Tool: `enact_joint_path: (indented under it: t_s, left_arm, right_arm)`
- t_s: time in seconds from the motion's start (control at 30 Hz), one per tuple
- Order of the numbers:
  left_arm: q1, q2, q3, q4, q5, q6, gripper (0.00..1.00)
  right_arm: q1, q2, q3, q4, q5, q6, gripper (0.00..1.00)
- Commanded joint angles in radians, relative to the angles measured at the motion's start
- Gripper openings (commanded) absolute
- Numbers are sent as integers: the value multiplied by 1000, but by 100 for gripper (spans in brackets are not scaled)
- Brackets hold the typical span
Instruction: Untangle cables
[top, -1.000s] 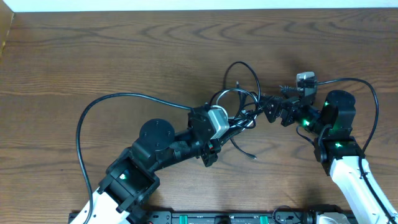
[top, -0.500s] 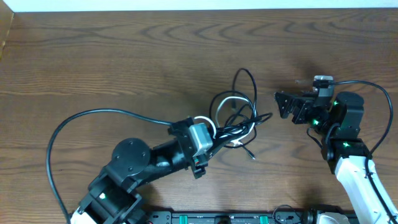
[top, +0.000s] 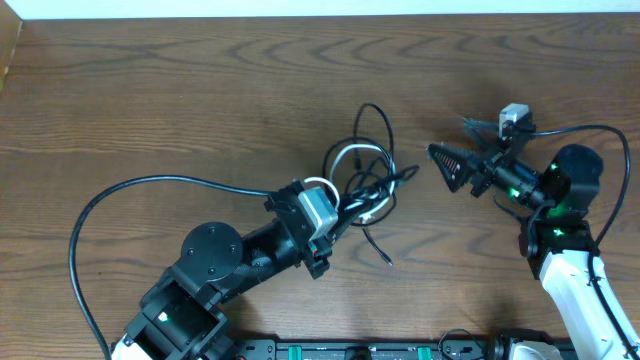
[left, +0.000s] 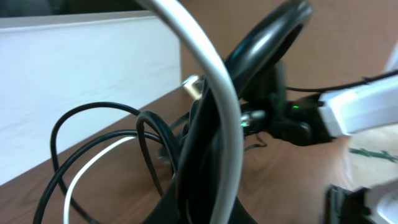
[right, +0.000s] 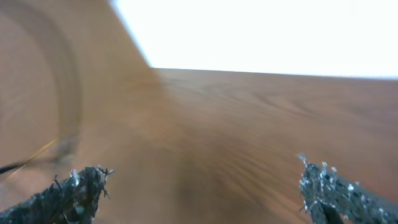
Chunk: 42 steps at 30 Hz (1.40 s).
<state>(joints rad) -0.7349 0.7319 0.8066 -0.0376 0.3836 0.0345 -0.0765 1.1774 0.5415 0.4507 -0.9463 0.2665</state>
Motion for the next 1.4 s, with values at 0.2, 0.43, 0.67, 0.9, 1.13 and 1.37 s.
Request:
enact_joint_path:
  t_s: [0.2,0.43,0.67,0.9,1.13,1.37]
  left_arm:
    - [-2,43,16,13,-153,2,8]
    - [-2,103,16,60,-54,-90,8]
    - [-2,159,16,120,161,-167,7]
    - [-2,156,16,122,185,-182,7]
    - [-1,128,16,123,174,-153,8]
    - [-1,80,16,122,25,-151,7]
  right_arm:
    - [39,3,5,214,-445,-5,99]
    - [108,3,5,241,-308,52,99]
    - [130,3,5,171,-73,80,99]
    - [129,3,5,-130,412,80,99]
    - [95,3,5,-346,650,81,99]
    - [36,3,5,-392,652,81,99]
